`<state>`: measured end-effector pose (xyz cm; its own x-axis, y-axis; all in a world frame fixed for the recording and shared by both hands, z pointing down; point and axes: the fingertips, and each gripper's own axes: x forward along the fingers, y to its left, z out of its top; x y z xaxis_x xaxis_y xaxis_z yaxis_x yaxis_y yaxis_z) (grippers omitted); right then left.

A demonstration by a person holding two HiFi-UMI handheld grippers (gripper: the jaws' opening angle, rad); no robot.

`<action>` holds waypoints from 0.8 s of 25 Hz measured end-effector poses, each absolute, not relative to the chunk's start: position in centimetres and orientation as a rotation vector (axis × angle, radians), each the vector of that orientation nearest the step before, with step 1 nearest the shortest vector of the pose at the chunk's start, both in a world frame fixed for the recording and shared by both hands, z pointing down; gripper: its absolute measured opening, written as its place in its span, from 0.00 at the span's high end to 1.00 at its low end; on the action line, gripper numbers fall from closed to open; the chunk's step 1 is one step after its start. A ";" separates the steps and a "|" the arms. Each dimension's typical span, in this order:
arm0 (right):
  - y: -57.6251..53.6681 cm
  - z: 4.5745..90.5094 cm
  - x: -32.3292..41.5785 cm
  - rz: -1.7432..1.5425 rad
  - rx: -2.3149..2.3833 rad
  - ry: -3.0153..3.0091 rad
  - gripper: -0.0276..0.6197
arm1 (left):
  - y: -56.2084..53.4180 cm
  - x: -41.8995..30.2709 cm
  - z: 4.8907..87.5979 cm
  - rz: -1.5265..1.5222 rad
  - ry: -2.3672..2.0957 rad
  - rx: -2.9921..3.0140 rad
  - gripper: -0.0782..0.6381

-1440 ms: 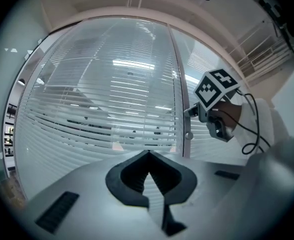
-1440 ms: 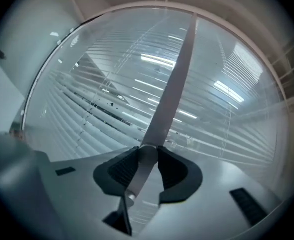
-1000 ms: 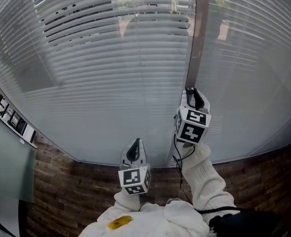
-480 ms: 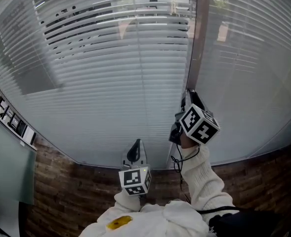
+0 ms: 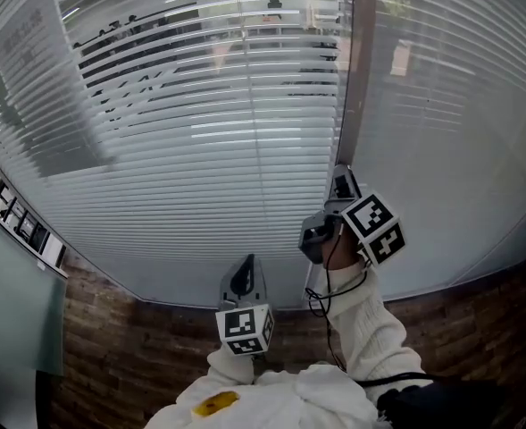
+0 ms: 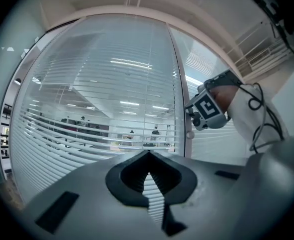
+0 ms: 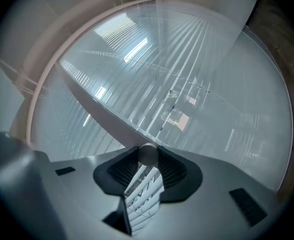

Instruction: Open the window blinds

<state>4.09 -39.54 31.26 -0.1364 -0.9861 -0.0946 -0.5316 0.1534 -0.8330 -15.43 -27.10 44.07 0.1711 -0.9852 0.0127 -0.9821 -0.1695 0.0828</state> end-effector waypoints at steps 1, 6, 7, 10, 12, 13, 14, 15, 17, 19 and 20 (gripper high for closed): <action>-39.6 31.2 4.1 -0.869 -1.445 1.751 0.75 | -27.2 -15.5 44.0 -0.067 -1.976 2.347 0.89; -39.8 31.0 4.2 -0.911 -1.404 1.715 0.75 | -27.4 -15.6 43.8 -0.068 -1.974 2.343 0.89; -39.8 31.0 4.2 -0.917 -1.397 1.709 0.75 | -27.4 -15.6 43.9 -0.068 -1.973 2.343 0.89; -39.8 30.9 4.2 -0.925 -1.381 1.692 0.75 | -27.4 -15.6 43.8 -0.068 -1.971 2.342 0.89; -39.7 30.8 4.2 -0.916 -1.384 1.691 0.75 | -27.3 -15.7 43.7 -0.067 -1.973 2.340 0.89; -39.7 30.7 4.2 -0.904 -1.390 1.698 0.75 | -27.3 -15.8 43.7 -0.066 -1.975 2.337 0.89; -39.7 30.7 4.2 -0.890 -1.396 1.710 0.75 | -27.2 -15.9 43.7 -0.066 -1.977 2.334 0.89; -39.6 30.6 4.2 -0.874 -1.399 1.725 0.75 | -27.2 -16.0 43.7 -0.066 -1.979 2.330 0.89; -39.6 30.4 4.1 -0.842 -1.392 1.763 0.75 | -27.2 -16.2 43.7 -0.067 -1.986 2.322 0.89; -39.4 30.1 4.0 -0.789 -1.389 1.830 0.75 | -27.3 -16.3 43.5 -0.072 -1.997 2.314 0.89; -39.1 30.2 4.0 -0.743 -1.405 1.877 0.75 | -27.3 -16.4 43.5 -0.077 -2.003 2.310 0.89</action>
<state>3.97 -39.06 30.17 -0.1969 -0.9648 -0.1744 -0.5842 0.2583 -0.7694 -16.44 -27.34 43.47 0.1424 -0.9897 0.0165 -0.9855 -0.1402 0.0956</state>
